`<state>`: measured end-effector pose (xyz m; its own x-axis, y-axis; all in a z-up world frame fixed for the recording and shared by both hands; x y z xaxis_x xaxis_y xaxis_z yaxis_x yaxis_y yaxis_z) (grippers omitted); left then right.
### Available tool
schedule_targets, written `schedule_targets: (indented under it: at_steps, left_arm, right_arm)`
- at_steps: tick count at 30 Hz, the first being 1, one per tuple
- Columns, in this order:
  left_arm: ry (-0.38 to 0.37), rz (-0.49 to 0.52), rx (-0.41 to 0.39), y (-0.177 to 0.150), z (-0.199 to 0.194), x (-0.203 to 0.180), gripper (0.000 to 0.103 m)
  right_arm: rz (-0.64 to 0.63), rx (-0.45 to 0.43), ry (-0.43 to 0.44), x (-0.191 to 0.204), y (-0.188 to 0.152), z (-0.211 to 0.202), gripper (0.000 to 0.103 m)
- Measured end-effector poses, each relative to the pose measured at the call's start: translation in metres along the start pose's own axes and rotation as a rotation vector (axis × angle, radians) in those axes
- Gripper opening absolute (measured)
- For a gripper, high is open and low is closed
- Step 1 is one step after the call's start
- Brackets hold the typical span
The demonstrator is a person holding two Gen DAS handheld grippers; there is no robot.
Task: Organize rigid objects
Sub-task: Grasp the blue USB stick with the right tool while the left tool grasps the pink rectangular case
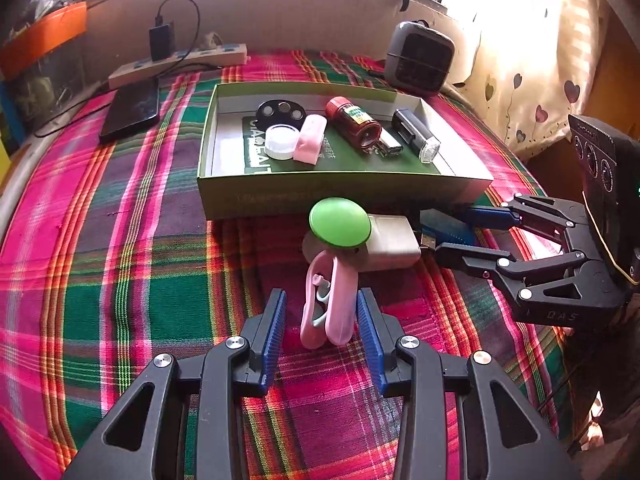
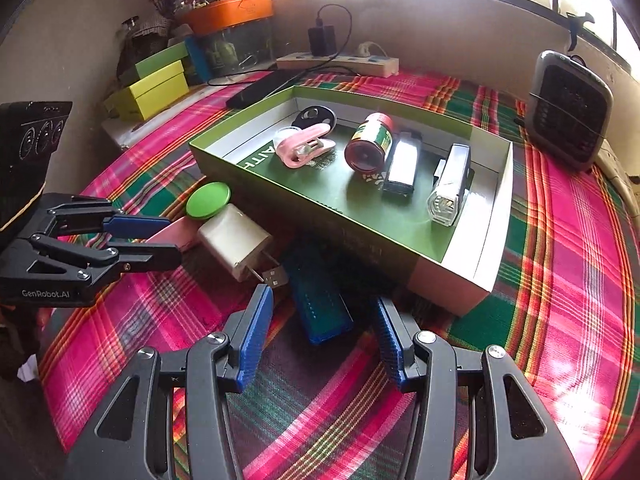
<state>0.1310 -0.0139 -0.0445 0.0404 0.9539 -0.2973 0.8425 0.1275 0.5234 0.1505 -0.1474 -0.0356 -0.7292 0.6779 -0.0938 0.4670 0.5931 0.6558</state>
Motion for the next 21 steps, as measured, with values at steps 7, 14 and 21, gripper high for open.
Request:
schedule_targets:
  at_steps: [7, 14, 21]
  left_arm:
    - [0.003, 0.006, -0.004, 0.0019, 0.0022, 0.0005, 0.035]
    - [0.012, 0.003, -0.003, 0.0044, 0.0047, 0.0007, 0.035]
    - [0.011, -0.003, -0.016, 0.0059, 0.0057, 0.0028, 0.035]
  right_arm:
    - [-0.032, 0.009, -0.026, 0.0019, 0.0018, 0.0025, 0.051]
    - [-0.035, 0.015, -0.043, 0.0026, 0.0009, 0.0017, 0.049]
    - [-0.023, 0.018, -0.069, -0.0002, -0.0019, -0.0008, 0.036]
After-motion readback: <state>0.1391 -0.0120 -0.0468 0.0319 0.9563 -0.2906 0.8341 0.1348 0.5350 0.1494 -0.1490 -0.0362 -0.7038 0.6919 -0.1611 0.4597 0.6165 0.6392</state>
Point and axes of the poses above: each gripper's, at about its wrist camera, not at the fingertips, and z roughly the way its jaws point, x to its left, y to its top, the point moved 7 cm from there along z, roughly the way its jaws point, and after that the axes turned 14 degrees about -z, right-handed, at the moved point
